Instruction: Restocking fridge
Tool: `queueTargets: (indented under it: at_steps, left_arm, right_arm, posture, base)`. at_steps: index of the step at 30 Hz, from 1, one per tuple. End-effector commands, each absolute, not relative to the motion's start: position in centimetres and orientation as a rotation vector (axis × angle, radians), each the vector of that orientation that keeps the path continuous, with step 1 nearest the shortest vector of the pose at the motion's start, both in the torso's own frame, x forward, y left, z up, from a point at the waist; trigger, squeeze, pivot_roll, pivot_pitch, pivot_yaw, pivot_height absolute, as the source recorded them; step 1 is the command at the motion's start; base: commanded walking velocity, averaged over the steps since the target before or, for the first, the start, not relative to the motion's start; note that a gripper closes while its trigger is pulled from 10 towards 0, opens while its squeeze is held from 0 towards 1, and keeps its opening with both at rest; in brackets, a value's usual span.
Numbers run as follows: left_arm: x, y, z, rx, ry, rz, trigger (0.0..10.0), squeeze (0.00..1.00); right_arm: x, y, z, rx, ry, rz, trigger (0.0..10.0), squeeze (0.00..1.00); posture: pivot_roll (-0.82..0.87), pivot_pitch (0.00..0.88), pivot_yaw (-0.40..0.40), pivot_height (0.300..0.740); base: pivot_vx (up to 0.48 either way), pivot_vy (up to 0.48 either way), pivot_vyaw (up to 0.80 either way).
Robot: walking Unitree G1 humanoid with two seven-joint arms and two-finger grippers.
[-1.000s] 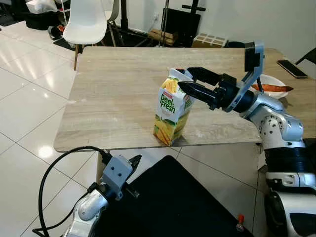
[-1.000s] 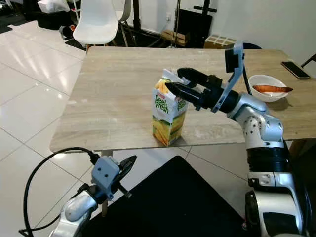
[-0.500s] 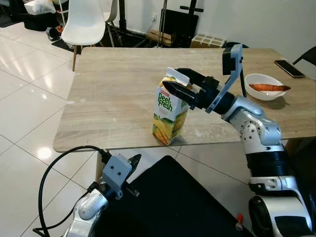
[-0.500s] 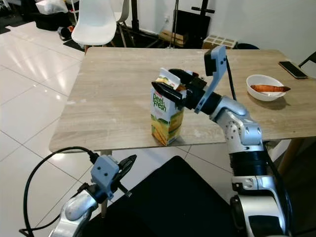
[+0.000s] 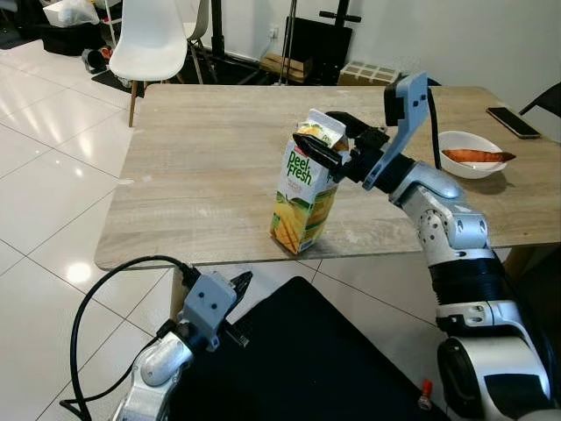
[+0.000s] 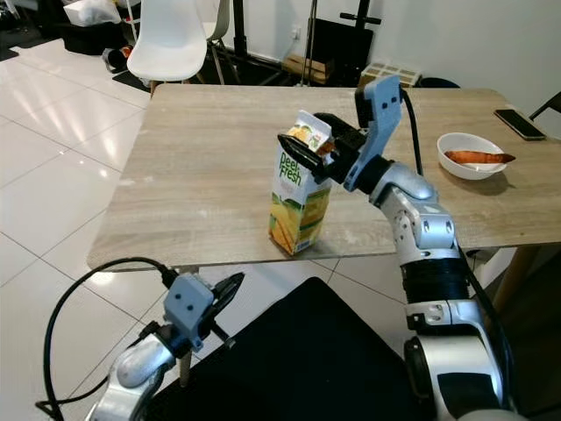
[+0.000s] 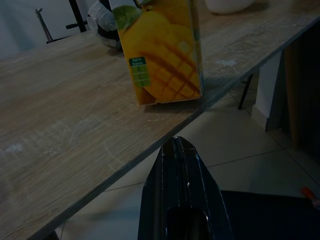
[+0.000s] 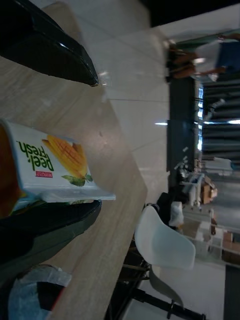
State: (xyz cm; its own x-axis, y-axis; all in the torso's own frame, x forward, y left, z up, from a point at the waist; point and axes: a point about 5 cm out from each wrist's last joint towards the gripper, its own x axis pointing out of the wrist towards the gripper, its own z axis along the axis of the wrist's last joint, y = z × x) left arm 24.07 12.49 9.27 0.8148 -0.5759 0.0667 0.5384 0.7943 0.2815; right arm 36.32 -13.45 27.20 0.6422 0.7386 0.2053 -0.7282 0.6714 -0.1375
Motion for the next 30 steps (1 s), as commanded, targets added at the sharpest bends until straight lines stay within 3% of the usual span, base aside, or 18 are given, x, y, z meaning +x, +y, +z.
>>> queueTargets:
  at_steps: [1,7,8,9,10,11,12,30]
  left_arm:
    - [23.8,12.6,8.5,0.273,-0.111,-0.613,10.0,0.0]
    - [23.9,12.6,8.5,0.275,-0.111,-0.612,10.0,0.0]
    - [24.0,12.6,8.6,0.276,-0.111,-0.612,10.0,0.0]
    - [24.0,12.6,8.6,0.276,-0.111,-0.612,10.0,0.0]
    - [24.0,12.6,8.6,0.276,-0.111,-0.613,10.0,0.0]
    - [24.0,12.6,8.6,0.276,-0.111,-0.613,10.0,0.0]
    - [24.0,12.5,8.6,0.277,-0.112,-0.617,10.0,0.0]
    - [24.1,12.3,8.5,0.285,-0.108,-0.626,10.0,0.0]
  right_arm:
    - [36.5,-13.4,26.5,-0.071,-0.216,0.841,10.0,0.0]
    - [36.6,-13.5,26.6,-0.062,-0.222,0.842,10.0,0.0]
    - [36.6,-13.6,26.7,-0.053,-0.225,0.841,5.3,0.0]
    - [36.6,-13.6,26.7,-0.053,-0.225,0.841,5.3,0.0]
    - [36.7,-13.7,26.8,-0.046,-0.228,0.841,4.2,0.0]
    - [36.7,-13.7,26.8,-0.046,-0.228,0.841,4.2,0.0]
    - [36.7,-13.8,26.9,-0.04,-0.227,0.846,0.0,0.0]
    - [36.7,-14.4,25.7,-0.221,-0.162,0.863,0.0,0.0]
  posture:
    - [-0.03,0.076,-0.046,0.74]
    - [-0.03,0.079,-0.046,0.74]
    - [-0.02,0.079,-0.045,0.74]
    - [-0.02,0.079,-0.045,0.74]
    - [-0.03,0.079,-0.044,0.74]
    - [-0.03,0.079,-0.044,0.74]
    - [-0.03,0.079,-0.042,0.74]
    - [-0.03,0.081,-0.042,0.74]
  base:
    - [0.0,0.0,0.0]
    - [0.0,0.0,0.0]
    - [0.0,0.0,0.0]
    - [0.0,0.0,0.0]
    - [0.0,0.0,0.0]
    - [0.0,0.0,0.0]
    - [0.0,0.0,0.0]
    - [0.0,0.0,0.0]
